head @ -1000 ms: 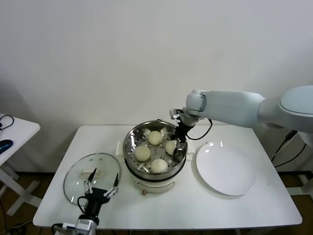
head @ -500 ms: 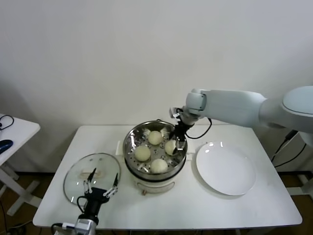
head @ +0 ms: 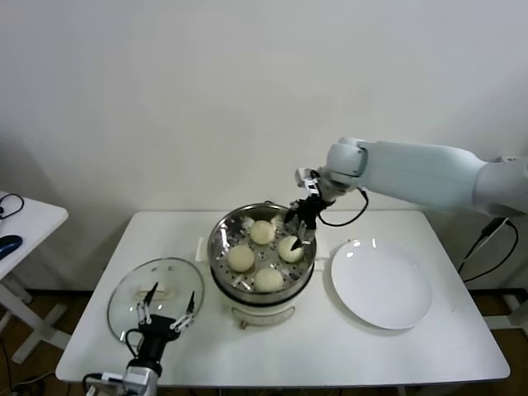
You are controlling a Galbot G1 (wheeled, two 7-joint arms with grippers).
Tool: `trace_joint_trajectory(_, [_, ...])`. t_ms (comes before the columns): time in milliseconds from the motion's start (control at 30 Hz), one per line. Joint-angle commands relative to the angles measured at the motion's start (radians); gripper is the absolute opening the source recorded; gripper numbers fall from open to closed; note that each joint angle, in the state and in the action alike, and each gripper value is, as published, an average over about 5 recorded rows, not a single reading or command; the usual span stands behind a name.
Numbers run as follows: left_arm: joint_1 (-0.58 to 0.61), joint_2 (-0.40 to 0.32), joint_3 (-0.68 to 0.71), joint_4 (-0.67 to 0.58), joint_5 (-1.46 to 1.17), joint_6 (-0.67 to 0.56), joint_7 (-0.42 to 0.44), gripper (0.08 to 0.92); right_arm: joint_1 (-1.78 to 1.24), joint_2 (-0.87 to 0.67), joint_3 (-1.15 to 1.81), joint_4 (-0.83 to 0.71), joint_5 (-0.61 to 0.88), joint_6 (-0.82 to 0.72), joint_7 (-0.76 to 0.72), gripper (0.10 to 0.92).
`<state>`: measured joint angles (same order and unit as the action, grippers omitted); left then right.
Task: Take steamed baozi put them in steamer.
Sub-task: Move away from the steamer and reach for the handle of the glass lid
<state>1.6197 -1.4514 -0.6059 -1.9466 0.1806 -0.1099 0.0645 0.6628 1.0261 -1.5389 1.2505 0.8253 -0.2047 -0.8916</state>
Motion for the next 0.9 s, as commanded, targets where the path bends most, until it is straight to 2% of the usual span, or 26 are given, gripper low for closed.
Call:
trace_joint_trajectory(33, [-0.01,0.011,-0.018,0.007,0.033,-0.01,0.011,0.823,-0.224,-0.351,0.338,0.246,-0.138,0.064,0.232,0.823])
trace_joint_trajectory(233, [0.01,-0.01,-0.011,0.007,0.093,-0.038,-0.01,0.823,-0.635,-0.511,0.79,0.348,-0.186,0.138,0.388,0.823])
trace_joint_trajectory(400, [0.025,-0.032,0.009,0.0,0.133,-0.047,-0.046,0.823,-1.072,-0.537,1.274,0.379,-0.246,0.23,0.465,0.823])
trace_joint_trajectory(667, [0.027,-0.052,0.035,-0.004,0.241,-0.026,-0.074,0.823,-1.622,-0.362,1.908,0.406,-0.373,0.353,0.559,0.823])
trace_joint_trajectory(900, [0.004,-0.041,0.018,0.002,0.455,0.051,-0.12,0.823,-1.866,-0.14,2.168,0.437,-0.472,0.443,0.62,0.823])
